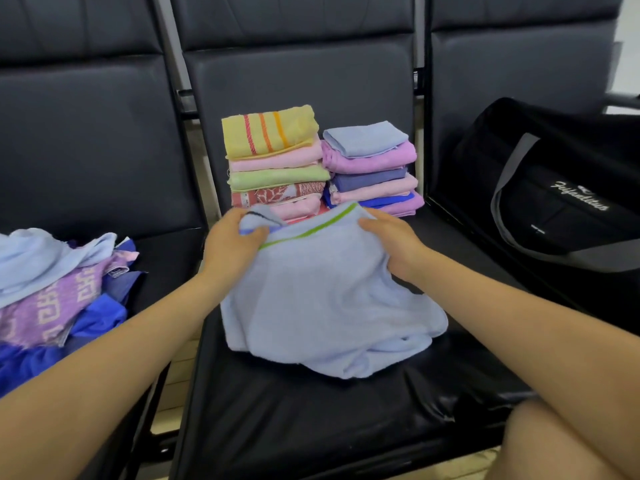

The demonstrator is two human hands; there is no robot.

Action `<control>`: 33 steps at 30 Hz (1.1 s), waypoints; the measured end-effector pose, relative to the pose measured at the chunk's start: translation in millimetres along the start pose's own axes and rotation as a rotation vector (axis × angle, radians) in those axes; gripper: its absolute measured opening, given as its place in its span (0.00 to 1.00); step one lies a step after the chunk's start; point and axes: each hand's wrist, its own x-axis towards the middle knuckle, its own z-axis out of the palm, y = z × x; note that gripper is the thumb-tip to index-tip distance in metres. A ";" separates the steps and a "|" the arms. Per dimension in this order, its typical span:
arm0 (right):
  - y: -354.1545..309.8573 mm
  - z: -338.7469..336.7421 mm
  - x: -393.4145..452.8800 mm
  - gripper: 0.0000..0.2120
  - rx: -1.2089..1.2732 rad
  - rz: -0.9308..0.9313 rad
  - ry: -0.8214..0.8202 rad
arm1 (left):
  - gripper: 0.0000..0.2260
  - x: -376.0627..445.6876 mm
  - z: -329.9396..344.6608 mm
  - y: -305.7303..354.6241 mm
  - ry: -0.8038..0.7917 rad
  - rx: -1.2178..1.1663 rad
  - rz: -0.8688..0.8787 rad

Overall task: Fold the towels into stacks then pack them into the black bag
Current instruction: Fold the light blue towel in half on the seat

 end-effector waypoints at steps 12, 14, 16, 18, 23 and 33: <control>31.5 -53.3 37.8 0.29 -1.058 -0.016 0.149 | 0.24 5.6 35.0 -53.0 -0.144 0.867 0.200; 31.3 -54.8 29.7 0.28 -1.065 -0.022 0.120 | 0.21 -7.5 30.1 -51.6 -0.116 0.774 0.269; 30.9 -56.2 21.6 0.28 -1.051 -0.016 0.109 | 0.15 -25.0 25.8 -47.0 -0.133 0.634 0.319; 28.9 -55.7 10.1 0.26 -1.039 -0.024 0.093 | 0.08 -45.2 20.0 -35.3 -0.206 0.525 0.362; 13.5 -40.4 -32.5 0.05 -0.820 -0.280 -0.033 | 0.19 -85.2 7.7 -0.1 -0.445 0.495 0.394; 8.8 -57.8 -90.6 0.23 -1.362 -0.070 -0.607 | 0.17 -109.9 3.9 -29.1 -0.684 0.605 0.433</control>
